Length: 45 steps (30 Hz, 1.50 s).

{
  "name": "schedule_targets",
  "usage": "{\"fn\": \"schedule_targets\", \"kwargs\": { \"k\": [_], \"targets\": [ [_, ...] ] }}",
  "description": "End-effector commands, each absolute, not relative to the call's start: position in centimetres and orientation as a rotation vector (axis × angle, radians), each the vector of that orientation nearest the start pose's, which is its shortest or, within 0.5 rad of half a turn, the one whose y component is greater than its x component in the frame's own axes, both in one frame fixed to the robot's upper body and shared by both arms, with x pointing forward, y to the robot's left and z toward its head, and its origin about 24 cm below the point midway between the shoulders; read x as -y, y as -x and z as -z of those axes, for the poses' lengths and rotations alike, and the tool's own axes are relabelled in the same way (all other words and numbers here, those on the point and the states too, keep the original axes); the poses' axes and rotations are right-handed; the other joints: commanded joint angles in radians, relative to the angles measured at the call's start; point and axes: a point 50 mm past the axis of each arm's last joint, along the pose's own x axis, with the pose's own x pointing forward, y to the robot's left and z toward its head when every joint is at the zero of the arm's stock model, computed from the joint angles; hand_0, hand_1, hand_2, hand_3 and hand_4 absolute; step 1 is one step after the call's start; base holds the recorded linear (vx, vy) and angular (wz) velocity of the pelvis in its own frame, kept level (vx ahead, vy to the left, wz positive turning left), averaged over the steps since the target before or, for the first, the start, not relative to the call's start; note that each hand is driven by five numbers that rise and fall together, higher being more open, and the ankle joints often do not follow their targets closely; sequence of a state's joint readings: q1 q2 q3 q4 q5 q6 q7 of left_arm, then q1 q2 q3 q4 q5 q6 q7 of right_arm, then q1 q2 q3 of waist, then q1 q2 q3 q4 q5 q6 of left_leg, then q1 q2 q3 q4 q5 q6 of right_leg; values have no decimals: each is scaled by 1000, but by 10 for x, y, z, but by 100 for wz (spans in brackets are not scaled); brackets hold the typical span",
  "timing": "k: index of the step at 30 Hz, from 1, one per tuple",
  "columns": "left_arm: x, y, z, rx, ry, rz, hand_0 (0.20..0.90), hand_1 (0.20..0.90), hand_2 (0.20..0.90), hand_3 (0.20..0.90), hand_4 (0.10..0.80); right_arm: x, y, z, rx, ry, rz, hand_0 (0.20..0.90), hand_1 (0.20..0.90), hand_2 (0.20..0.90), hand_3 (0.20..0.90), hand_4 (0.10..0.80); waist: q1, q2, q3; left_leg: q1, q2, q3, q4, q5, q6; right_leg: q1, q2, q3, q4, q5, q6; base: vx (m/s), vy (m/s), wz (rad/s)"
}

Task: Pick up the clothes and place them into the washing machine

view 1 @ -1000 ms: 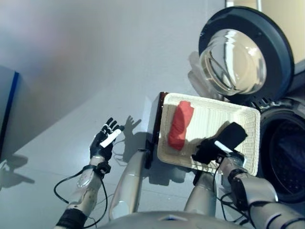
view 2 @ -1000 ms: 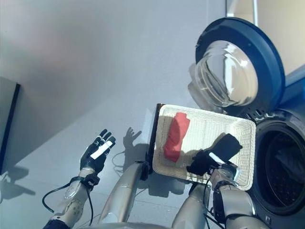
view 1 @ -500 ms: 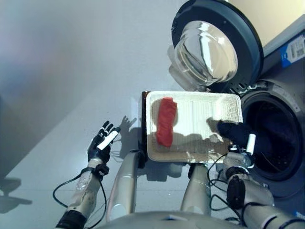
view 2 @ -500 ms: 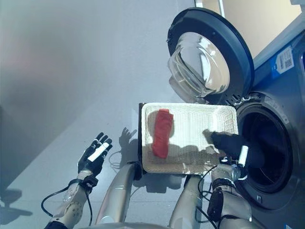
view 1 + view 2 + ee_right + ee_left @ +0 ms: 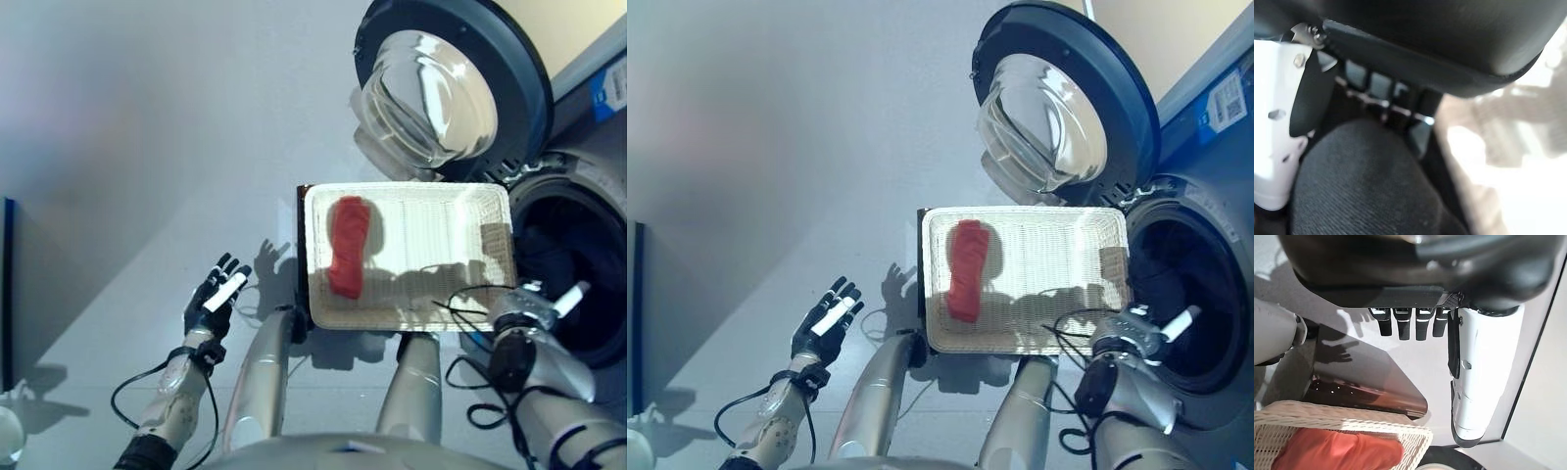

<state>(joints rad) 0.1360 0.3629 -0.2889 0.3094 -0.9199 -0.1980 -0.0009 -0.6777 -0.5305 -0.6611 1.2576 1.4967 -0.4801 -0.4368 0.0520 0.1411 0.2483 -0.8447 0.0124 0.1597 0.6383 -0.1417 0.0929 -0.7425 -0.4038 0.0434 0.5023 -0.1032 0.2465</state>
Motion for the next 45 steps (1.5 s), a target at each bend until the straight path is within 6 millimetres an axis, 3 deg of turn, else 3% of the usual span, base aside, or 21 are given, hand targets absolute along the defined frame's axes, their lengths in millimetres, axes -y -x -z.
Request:
{"fn": "schedule_targets", "kwargs": {
  "k": [1, 7, 13, 14, 15, 16, 29, 35, 40, 43, 45],
  "targets": [
    [-205, -193, 32, -263, 478, -50, 900, 900, 900, 900, 800, 461, -204, -81, 534, -1248, 1652, 200, 200, 200, 200, 300, -7, 46, -42, 31, 72, -118, -80, 31, -168, 13, -10, 13, 18, 12, -46, 0, 0, 0],
    [-207, -188, 32, -274, 469, -30, 900, 900, 900, 900, 800, 489, -170, -105, 589, -1183, 1755, 200, 200, 200, 200, 300, -17, 60, -57, 24, 75, -108, -85, 34, -171, -12, -9, 24, 29, 11, -44, 0, 0, 0],
    [-208, -189, 31, -274, 458, -32, 900, 900, 900, 900, 800, 489, -166, -102, 555, -1167, 1783, 200, 200, 200, 200, 300, -17, 59, -62, 17, 80, -104, -77, 31, -170, -28, -7, 30, 37, 12, -44, -2, -5, -6],
    [-208, -189, 31, -271, 458, -33, 900, 900, 900, 900, 800, 488, -167, -100, 539, -1157, 1780, 225, 225, 225, 225, 318, -18, 58, -62, 14, 80, -104, -77, 31, -170, -29, -7, 30, 36, 14, -45, -8, -7, -5],
    [-208, -190, 30, -267, 458, -33, 900, 900, 900, 900, 800, 487, -168, -97, 516, -1140, 1779, 507, 507, 507, 507, 520, -17, 58, -63, 14, 80, -105, -77, 33, -171, -29, -7, 29, 37, 15, -45, -4, -2, -4],
    [-208, -190, 30, -267, 458, -34, 900, 900, 900, 900, 800, 487, -169, -97, 514, -1139, 1779, 900, 900, 900, 900, 800, -18, 58, -64, 13, 80, -105, -77, 33, -171, -30, -7, 29, 37, 16, -46, 0, 0, 0],
    [-214, -191, 28, -245, 479, -69, 900, 900, 900, 900, 800, 448, -206, -52, 293, -1122, 1649, 900, 900, 900, 900, 800, -3, 10, -47, 12, 68, -134, -77, 50, -175, 58, -7, -24, -6, 33, -44, -8, -13, 7],
    [-217, -190, 28, -232, 490, -98, 900, 900, 900, 900, 800, 403, -236, -21, 167, -1121, 1525, 900, 900, 900, 900, 800, 2, -23, -34, 24, 64, -146, -97, 66, -178, 97, -1, -49, -33, 43, -46, -1, -14, 10],
    [-222, -187, 28, -221, 478, -129, 900, 900, 900, 900, 800, 348, -267, 1, -1, -956, 1324, 900, 900, 900, 900, 800, 4, -48, -24, 28, 64, -156, -105, 78, -178, 114, 4, -62, -47, 52, -51, -5, -9, 9],
    [-228, -184, 27, -204, 466, -170, 900, 900, 900, 900, 800, 305, -281, 11, -80, -775, 1131, 900, 900, 900, 900, 800, -2, -63, -16, 27, 67, -157, -110, 86, -176, 107, 11, -60, -50, 61, -54, -19, 5, 1],
    [-232, -185, 26, -186, 451, -205, 900, 900, 900, 900, 800, 260, -296, 11, -126, -578, 907, 900, 900, 900, 900, 800, -6, -71, -7, 22, 71, -157, -111, 93, -174, 97, 18, -54, -48, 68, -59, -35, 13, -4]
  ]
}}
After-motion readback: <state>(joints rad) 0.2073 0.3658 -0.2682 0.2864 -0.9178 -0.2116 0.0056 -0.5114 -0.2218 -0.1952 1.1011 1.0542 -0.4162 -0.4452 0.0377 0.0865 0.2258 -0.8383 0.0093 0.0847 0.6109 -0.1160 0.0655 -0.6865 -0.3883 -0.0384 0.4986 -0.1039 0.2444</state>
